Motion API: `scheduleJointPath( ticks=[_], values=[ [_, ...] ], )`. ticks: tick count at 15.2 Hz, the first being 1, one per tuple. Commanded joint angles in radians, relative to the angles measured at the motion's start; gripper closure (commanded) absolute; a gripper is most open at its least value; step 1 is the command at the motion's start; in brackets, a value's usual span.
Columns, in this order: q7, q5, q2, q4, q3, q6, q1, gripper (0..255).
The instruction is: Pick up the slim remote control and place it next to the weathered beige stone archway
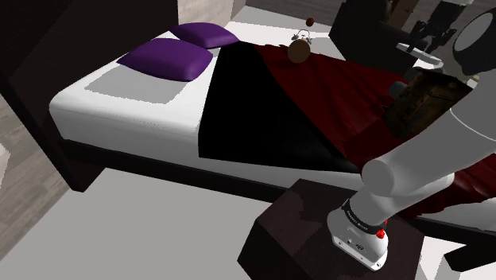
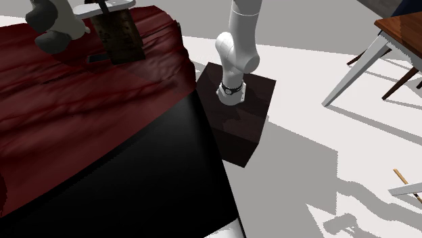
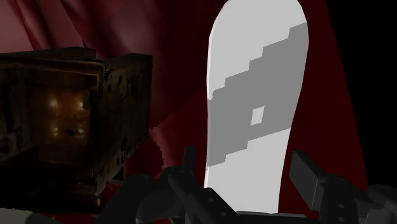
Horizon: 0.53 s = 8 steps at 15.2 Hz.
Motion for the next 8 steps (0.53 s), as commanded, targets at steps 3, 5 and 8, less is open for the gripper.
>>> scheduleJointPath(
  ticks=[3, 5, 8],
  values=[
    [0.005, -0.014, -0.026, -0.078, 0.003, 0.057, 0.001, 255],
    [0.011, -0.021, -0.04, -0.12, 0.007, 0.087, 0.002, 255],
    [0.02, -0.03, -0.059, -0.18, 0.011, 0.13, 0.002, 255]
  ],
)
